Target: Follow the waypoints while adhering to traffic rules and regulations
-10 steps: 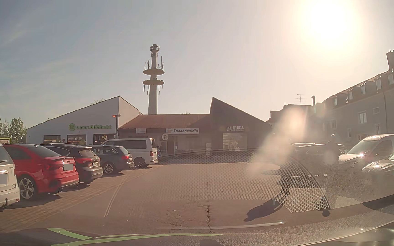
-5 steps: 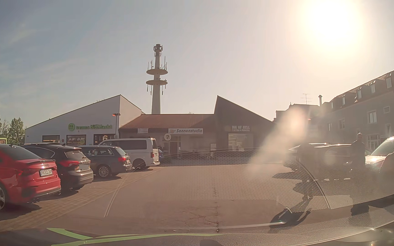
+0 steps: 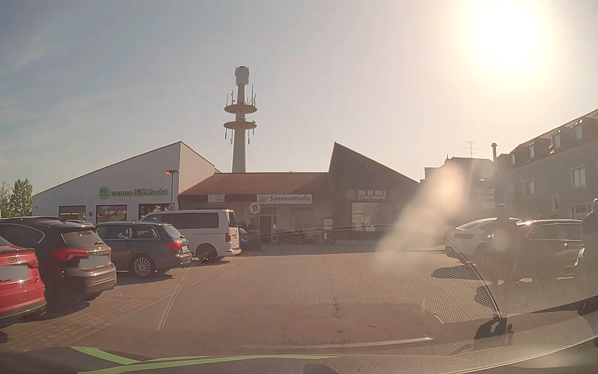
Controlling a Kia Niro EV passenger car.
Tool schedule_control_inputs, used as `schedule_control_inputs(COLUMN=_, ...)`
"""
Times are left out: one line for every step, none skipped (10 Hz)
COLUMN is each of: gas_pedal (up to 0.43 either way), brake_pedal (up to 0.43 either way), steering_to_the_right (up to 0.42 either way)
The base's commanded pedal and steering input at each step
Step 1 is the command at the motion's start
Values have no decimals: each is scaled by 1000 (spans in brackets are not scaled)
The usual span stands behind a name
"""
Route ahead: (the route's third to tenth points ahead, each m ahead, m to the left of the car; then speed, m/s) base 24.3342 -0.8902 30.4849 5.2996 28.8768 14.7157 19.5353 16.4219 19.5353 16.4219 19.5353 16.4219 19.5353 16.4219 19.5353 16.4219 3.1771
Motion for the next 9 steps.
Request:
schedule_control_inputs(gas_pedal=87, brake_pedal=0, steering_to_the_right=-12)
schedule_control_inputs(gas_pedal=87, brake_pedal=0, steering_to_the_right=-12)
schedule_control_inputs(gas_pedal=87, brake_pedal=0, steering_to_the_right=-11)
schedule_control_inputs(gas_pedal=87, brake_pedal=0, steering_to_the_right=-11)
schedule_control_inputs(gas_pedal=87, brake_pedal=0, steering_to_the_right=-8)
schedule_control_inputs(gas_pedal=87, brake_pedal=0, steering_to_the_right=-5)
schedule_control_inputs(gas_pedal=87, brake_pedal=0, steering_to_the_right=-4)
schedule_control_inputs(gas_pedal=87, brake_pedal=0, steering_to_the_right=-3)
schedule_control_inputs(gas_pedal=98, brake_pedal=0, steering_to_the_right=-3)
